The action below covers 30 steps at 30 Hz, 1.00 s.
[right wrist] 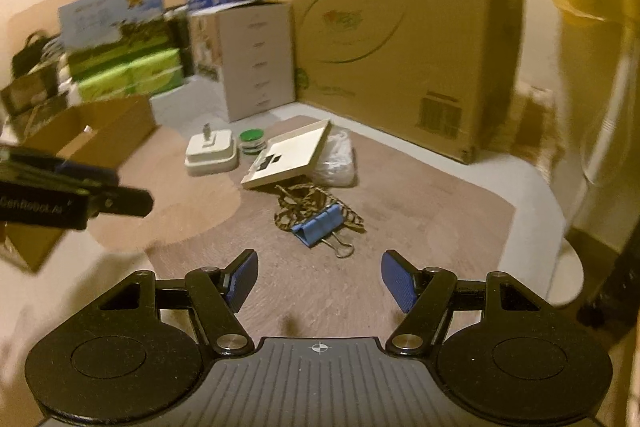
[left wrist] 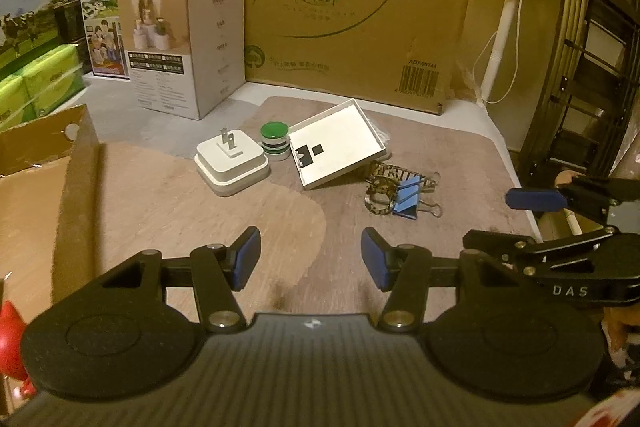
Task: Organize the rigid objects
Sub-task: 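Grasp the blue binder clip with the right gripper and lift it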
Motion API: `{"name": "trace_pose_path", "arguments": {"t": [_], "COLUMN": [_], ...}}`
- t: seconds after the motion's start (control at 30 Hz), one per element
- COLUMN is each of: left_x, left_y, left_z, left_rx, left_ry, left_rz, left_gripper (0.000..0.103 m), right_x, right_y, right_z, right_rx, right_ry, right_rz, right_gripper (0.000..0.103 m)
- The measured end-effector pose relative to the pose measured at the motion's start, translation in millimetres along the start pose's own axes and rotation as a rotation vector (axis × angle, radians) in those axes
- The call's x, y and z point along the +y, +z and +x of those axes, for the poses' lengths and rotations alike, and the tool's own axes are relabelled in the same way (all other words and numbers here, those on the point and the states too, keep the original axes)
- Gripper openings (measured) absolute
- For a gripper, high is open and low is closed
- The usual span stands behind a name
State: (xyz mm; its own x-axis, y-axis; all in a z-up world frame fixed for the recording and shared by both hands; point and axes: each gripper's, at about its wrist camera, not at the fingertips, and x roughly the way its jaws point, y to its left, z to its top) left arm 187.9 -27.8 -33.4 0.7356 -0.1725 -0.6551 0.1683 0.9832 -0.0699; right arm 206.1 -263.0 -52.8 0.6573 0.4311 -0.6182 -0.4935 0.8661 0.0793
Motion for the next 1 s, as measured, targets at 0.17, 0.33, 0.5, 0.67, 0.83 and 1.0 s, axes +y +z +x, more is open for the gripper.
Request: {"name": "trace_pose_path", "arguments": {"t": [0.17, 0.33, 0.5, 0.67, 0.83, 1.0], "left_x": [0.9, 1.2, 2.2, 3.2, 1.7, -1.8], "left_y": [3.9, 6.4, 5.9, 5.1, 5.3, 6.4], "left_z": [18.8, 35.7, 49.9, 59.9, 65.9, 70.2], "left_rx": [0.010, 0.023, 0.038, 0.049, 0.054, 0.056], "left_ry": [-0.007, -0.013, -0.016, -0.019, -0.022, -0.030], "left_rz": [0.005, 0.010, 0.011, 0.006, 0.009, 0.020], "left_gripper": [0.052, 0.052, 0.052, 0.052, 0.052, 0.052], "right_x": [-9.5, -16.8, -21.9, -25.4, -28.0, -28.9], "right_y": [4.2, 7.7, 10.8, 12.1, 16.5, 18.0], "right_z": [25.9, 53.6, 75.4, 89.8, 98.2, 98.9], "right_rx": [0.029, 0.056, 0.076, 0.075, 0.064, 0.074], "right_ry": [0.072, 0.131, 0.179, 0.227, 0.253, 0.284], "right_rz": [-0.090, -0.165, -0.218, -0.266, -0.303, -0.336], "right_gripper": [0.069, 0.069, 0.069, 0.069, 0.069, 0.053]}}
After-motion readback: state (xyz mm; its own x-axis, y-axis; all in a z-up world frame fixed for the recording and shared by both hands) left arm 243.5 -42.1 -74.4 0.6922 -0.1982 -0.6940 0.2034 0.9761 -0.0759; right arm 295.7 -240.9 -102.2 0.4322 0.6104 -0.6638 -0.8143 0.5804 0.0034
